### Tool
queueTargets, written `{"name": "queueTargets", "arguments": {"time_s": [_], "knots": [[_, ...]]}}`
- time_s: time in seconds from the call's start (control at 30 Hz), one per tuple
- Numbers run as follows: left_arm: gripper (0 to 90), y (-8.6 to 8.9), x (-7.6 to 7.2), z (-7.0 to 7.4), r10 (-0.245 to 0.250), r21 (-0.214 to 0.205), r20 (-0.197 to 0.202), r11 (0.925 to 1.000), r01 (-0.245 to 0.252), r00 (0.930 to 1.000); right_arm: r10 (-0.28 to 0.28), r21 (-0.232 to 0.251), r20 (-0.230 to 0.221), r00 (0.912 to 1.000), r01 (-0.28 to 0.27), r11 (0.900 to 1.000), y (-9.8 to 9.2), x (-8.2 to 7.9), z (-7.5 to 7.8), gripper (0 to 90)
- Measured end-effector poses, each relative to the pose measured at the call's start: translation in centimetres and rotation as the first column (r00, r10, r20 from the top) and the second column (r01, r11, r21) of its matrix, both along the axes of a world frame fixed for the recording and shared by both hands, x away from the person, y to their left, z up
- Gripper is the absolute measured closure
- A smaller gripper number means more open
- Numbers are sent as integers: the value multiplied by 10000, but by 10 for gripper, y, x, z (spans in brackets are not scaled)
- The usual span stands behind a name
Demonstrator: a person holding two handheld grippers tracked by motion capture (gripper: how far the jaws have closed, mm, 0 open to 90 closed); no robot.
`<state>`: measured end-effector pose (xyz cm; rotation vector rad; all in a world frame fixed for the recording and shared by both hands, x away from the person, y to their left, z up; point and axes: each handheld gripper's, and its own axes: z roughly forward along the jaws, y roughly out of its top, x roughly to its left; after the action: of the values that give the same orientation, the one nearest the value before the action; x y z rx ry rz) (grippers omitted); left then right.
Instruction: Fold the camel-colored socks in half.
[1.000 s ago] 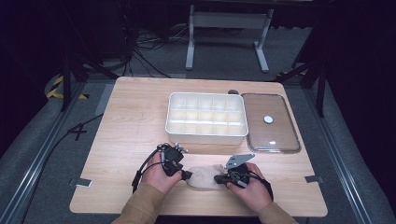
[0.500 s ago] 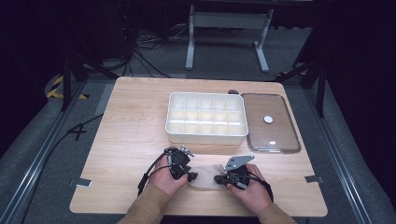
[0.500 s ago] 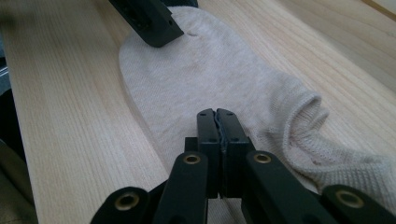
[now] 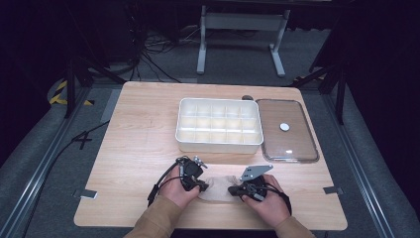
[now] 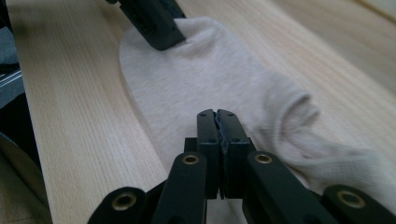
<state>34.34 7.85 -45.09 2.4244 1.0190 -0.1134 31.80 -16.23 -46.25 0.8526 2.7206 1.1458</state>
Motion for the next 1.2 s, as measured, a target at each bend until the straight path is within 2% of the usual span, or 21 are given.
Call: {"name": "queueTargets", "arguments": {"time_s": [0.1,0.17,0.3,0.37,0.43,0.47,0.6,0.73,0.83,0.9,1.07,1.2], "knots": [[840,2,0,3,21,128,-157,9999,-19,9999,-198,-22,79,9998,199,9998,-10,2,8,898],[839,5,0,7,5,80,-57,10000,-4,10000,-423,-127,188,9989,426,9990,-16,3,12,899],[839,9,0,16,-75,82,-314,9999,78,9995,-610,-349,174,9980,616,9975,-24,4,13,898],[839,10,0,18,-84,75,-317,9999,86,9995,-571,-483,155,9982,578,9972,-24,4,13,898],[839,13,1,22,-86,212,-365,9997,94,9993,-524,-894,-138,9985,509,9947,-25,6,10,896],[840,14,1,22,-75,134,-410,9999,80,9991,-541,-1012,-233,9983,514,9935,-25,6,7,895],[839,15,2,24,-122,141,-516,9998,129,9986,-498,-917,-353,9981,464,9947,-23,7,1,898],[839,15,1,27,-205,-5,-582,9998,205,9981,-373,-921,-260,9990,348,9951,-20,6,-1,900],[838,16,0,31,-206,-369,-838,9992,176,9963,-239,-870,-258,9994,215,9960,-18,5,-1,900],[837,14,0,33,-199,-453,-916,9988,158,9956,-160,-830,-170,9997,145,9964,-16,4,-2,900],[837,3,0,37,-523,-575,-659,9972,486,9965,-160,-680,-18,9999,158,9976,-15,2,-4,900],[840,-6,1,39,-788,-798,-701,9941,731,9944,-116,-435,110,9999,121,9990,-18,1,-7,900]]}}
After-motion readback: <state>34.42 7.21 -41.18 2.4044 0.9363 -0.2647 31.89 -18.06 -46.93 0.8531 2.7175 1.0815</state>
